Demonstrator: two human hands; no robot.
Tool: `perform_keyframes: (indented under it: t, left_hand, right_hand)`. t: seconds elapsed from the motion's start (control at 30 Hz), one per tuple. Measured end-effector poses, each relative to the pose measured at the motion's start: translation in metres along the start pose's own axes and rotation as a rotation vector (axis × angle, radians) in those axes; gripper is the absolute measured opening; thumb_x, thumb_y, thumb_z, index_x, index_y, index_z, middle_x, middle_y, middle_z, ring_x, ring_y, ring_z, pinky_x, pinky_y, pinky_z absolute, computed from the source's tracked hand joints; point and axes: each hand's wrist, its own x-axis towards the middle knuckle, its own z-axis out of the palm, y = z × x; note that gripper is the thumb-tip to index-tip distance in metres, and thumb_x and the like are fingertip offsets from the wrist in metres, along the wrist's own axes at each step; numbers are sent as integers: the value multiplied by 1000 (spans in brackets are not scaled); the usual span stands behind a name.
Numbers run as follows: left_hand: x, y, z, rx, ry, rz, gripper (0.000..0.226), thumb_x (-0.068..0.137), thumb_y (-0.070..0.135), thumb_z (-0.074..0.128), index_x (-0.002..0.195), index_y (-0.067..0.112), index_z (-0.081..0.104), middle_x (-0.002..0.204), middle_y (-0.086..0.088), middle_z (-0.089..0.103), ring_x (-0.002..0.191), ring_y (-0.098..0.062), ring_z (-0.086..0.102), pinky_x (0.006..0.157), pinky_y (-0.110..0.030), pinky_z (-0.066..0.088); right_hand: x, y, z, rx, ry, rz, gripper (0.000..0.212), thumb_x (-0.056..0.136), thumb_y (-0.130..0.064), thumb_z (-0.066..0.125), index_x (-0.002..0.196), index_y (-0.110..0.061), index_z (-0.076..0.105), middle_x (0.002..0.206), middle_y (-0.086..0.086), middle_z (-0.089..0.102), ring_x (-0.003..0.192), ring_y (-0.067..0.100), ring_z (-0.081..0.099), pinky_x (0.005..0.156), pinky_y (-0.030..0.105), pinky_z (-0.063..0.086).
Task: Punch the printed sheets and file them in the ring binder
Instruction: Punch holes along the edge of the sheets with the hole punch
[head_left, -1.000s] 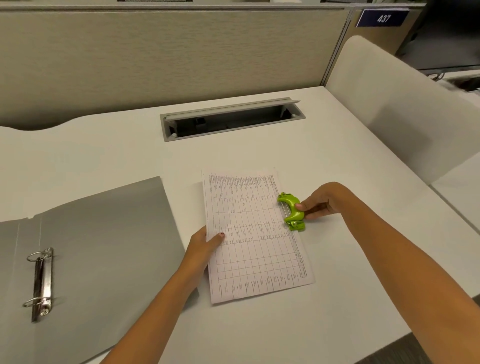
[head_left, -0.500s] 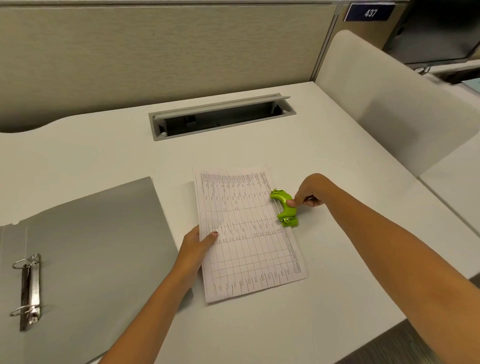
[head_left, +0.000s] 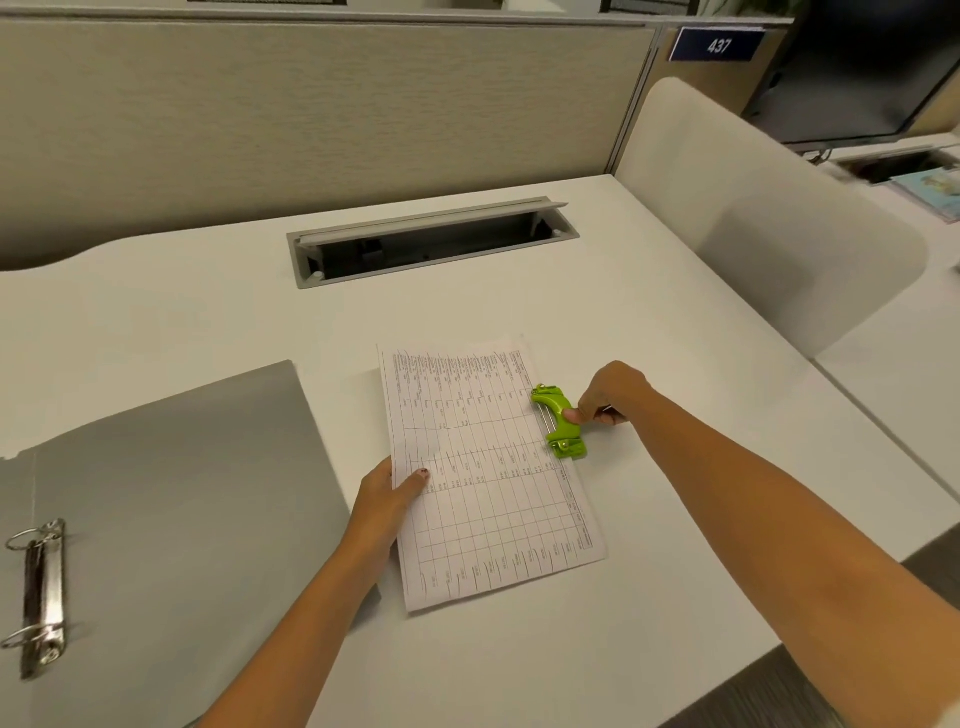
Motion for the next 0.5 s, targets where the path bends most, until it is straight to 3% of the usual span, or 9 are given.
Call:
perform_keyframes:
  t: [0.1, 0.2, 0.5]
  left_hand:
    - [1, 0, 0, -2, -1, 0, 33, 96, 18, 54, 128, 14, 56, 119, -1, 66, 102, -20, 65, 85, -36, 54]
    - [1, 0, 1, 9, 1, -5, 33, 96, 19, 53, 129, 15, 55, 121, -2, 66, 104, -21, 65, 91, -41, 53]
    - [-5, 4, 3, 36, 11, 3, 36, 96, 19, 53, 132, 14, 52, 124, -3, 64, 108, -24, 63, 96, -47, 50]
  right_hand:
    - [-2, -1, 1, -11, 73, -3, 55, 69, -55, 74, 48, -15, 43, 36, -5, 47, 48, 12, 46, 58, 21, 38]
    - [-3, -1, 5, -2, 100, 1, 57, 69, -56, 75, 48, -15, 41, 47, -3, 47, 48, 12, 44, 53, 21, 36]
    - [-13, 2, 12, 219, 158, 1, 53, 63, -50, 82, 54, -13, 44, 54, 1, 51, 64, 19, 53, 65, 24, 44]
